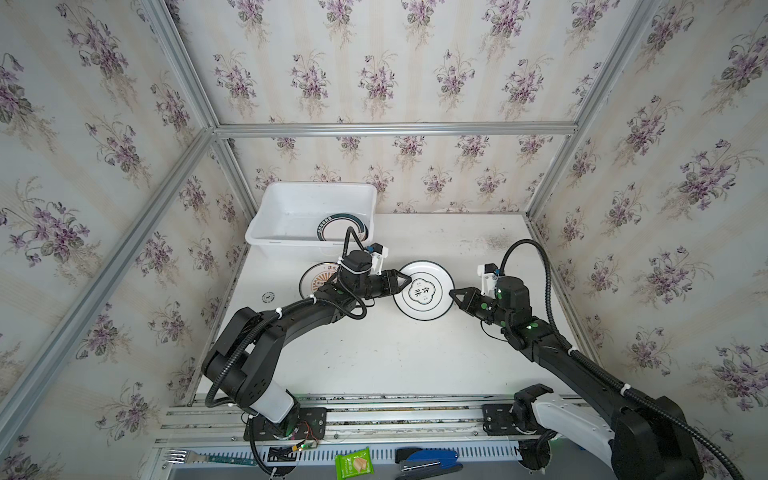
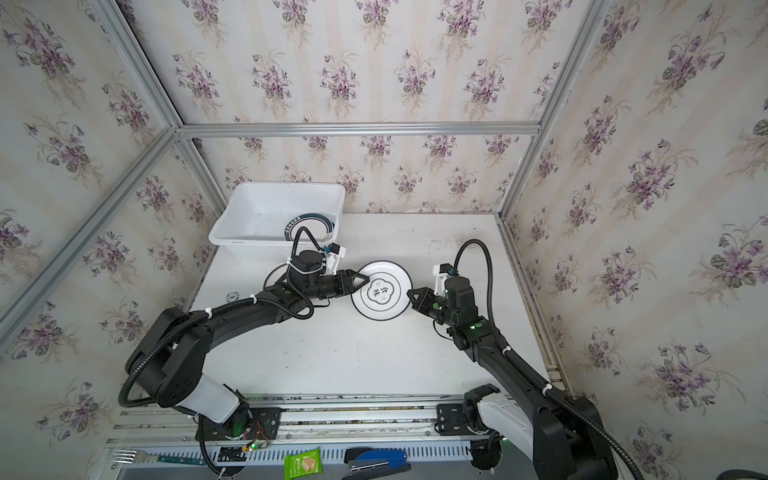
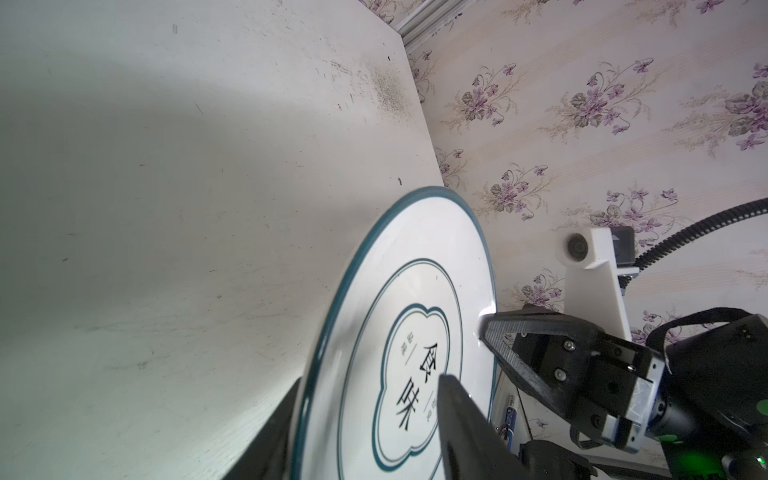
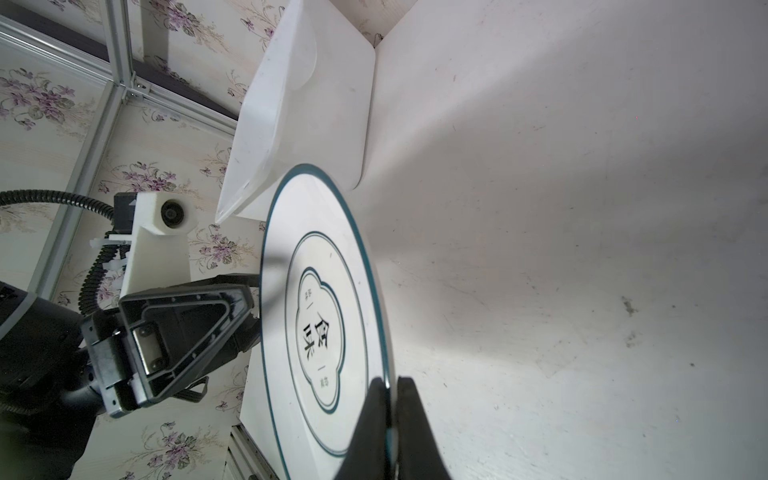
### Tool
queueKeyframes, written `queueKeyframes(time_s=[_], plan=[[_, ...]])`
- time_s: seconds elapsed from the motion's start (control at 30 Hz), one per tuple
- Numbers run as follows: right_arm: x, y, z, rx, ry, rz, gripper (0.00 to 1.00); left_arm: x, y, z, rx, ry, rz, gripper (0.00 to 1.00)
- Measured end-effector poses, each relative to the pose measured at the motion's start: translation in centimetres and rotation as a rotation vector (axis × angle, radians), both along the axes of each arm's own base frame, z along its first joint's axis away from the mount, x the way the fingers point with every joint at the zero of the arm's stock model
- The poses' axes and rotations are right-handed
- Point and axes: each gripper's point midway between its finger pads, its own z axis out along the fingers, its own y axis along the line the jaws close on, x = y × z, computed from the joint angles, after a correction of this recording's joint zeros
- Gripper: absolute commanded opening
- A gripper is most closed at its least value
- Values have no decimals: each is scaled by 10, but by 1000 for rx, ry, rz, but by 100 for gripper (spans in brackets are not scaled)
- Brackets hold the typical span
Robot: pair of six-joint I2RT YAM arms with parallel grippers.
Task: Place the plates into the plastic bin on the countertop
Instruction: 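Tilt the cloud-print plate up with the right gripper while the left gripper grasps its rim, then carry the plate into the bin with the left gripper while the right gripper withdraws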
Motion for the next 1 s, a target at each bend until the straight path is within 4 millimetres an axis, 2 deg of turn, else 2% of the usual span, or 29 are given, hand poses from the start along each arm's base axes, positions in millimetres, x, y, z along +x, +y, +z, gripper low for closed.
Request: queueKeyframes(time_s=[0.07, 0.1, 0.2, 0.3, 0.37, 0.4, 0.47, 0.7, 0.83, 1.0], plan=[[1, 0, 0, 1, -3, -1, 0, 1, -1, 1, -3, -1, 1, 34], [2, 0, -1, 0, -1, -3, 0, 2, -1, 2, -3, -3, 2, 26], [4, 0, -2, 0, -1, -5, 10, 4, 0, -1, 2, 1, 13, 7], [4, -4, -9, -12, 28, -24, 30, 4, -6, 6, -25, -8, -11, 0], [4, -2, -8, -8, 21, -12, 58, 3, -8, 3, -29, 7, -15, 0], [3, -1, -7, -3, 18, -1, 68, 3, -9, 0, -25, 13, -19, 0], [2, 2, -1, 4, -6, 15, 76, 1, -10, -3, -21, 23, -25, 0], [-2, 0, 9, 3, -61, 17, 81, 4, -8, 9, -18, -1, -21, 0], [-2, -5, 12, -19, -81, 0, 81, 13, -1, 29, -9, -34, 7, 0], [-4, -13, 13, -52, -91, -29, 82, 32, 15, 55, 6, -93, 63, 0]])
